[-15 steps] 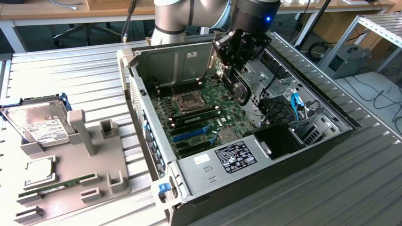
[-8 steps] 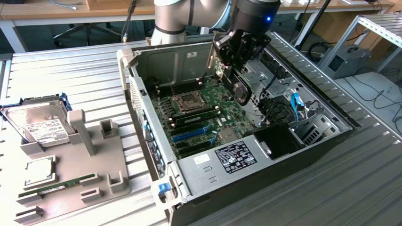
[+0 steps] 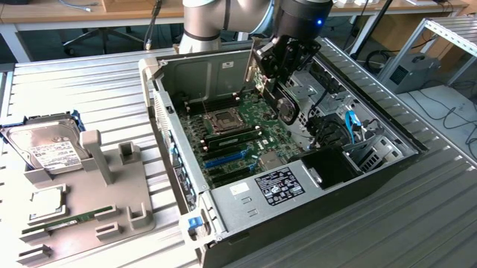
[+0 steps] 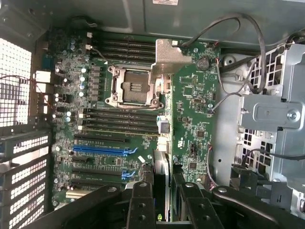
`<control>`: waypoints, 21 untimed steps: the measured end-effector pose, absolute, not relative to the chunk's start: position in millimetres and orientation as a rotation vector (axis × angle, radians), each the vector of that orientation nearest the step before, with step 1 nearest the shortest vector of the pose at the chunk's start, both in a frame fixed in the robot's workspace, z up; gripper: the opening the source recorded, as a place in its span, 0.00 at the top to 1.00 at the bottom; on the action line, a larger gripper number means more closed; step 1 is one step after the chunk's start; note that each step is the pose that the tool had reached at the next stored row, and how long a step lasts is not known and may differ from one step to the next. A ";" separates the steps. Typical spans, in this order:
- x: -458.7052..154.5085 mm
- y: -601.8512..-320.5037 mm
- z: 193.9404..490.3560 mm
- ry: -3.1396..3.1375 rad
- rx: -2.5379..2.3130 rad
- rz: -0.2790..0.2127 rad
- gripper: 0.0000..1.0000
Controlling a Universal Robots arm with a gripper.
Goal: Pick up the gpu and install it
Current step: 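Insert the gpu into the slot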
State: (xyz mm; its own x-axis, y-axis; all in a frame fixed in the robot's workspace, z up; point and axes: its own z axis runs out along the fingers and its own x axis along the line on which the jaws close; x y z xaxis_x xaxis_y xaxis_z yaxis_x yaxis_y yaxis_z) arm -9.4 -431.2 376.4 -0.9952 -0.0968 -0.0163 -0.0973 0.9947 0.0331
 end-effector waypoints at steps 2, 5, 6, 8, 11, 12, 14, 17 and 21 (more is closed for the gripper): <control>-9.4 -431.2 376.4 3.122 -0.164 0.053 0.74; -9.4 -431.2 376.5 3.121 -0.184 0.053 0.74; -9.4 -431.2 376.5 3.121 -0.190 0.053 0.74; -9.4 -431.2 376.5 3.120 -0.204 0.053 0.74; -9.4 -431.2 376.4 3.119 -0.221 0.053 0.74; -9.4 -431.2 376.5 3.119 -0.226 0.053 0.74; -9.4 -431.2 376.5 3.118 -0.238 0.054 0.74; -9.4 -431.2 376.4 3.117 -0.255 0.054 0.74; -9.4 -431.2 376.5 3.115 -0.278 0.054 0.74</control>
State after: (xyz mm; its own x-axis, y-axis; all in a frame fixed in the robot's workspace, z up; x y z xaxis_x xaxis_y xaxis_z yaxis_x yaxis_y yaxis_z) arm -9.4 -431.2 376.5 -0.9841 -0.1770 -0.0163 -0.1775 0.9836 0.0331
